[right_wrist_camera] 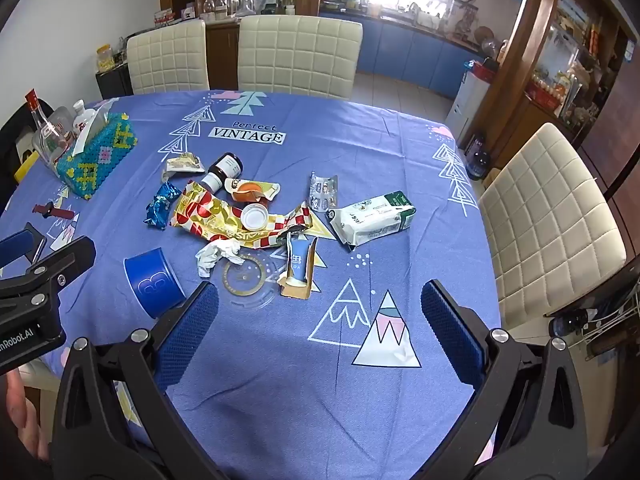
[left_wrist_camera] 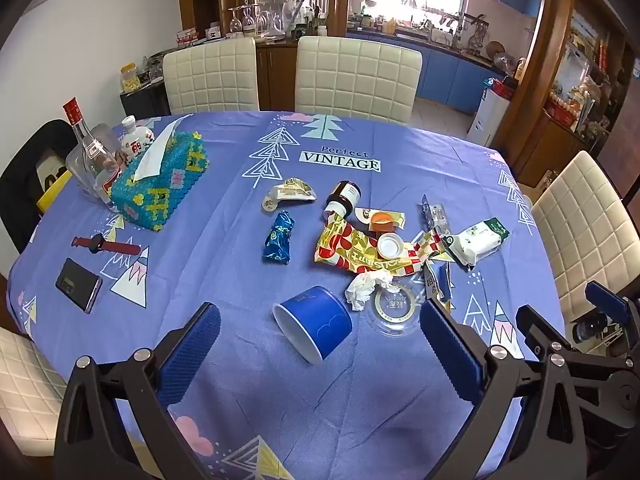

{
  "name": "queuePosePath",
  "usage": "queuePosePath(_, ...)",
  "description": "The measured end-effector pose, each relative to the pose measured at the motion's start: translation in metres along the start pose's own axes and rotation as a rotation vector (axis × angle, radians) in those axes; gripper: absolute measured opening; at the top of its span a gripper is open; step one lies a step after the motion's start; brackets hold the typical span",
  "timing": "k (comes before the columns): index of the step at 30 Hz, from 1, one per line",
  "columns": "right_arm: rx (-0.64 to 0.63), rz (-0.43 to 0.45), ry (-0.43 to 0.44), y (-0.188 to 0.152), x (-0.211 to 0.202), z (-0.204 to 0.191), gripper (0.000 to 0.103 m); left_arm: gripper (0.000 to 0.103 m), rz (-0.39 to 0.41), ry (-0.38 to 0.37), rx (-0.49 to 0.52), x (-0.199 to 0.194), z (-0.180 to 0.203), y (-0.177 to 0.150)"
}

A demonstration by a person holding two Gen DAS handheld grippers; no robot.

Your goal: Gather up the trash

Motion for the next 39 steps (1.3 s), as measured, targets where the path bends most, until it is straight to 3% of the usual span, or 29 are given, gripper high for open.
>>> queuePosePath(39,-0.002,-0.004,-0.005,-0.0004,0.0038,0.0028,0.1,0.097,-0.003,0.001,0.004,0.0024,0.0017,-0.0002)
Point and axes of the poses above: each gripper's, at about its wrist camera, not at the fingertips, and x roughly the way its jaws point, z to its right, y to its top, the point moved 5 cm from there along x, roughly the way its jaws point, and after that the axes turned 9 degrees about z, right-handed, at the moved point
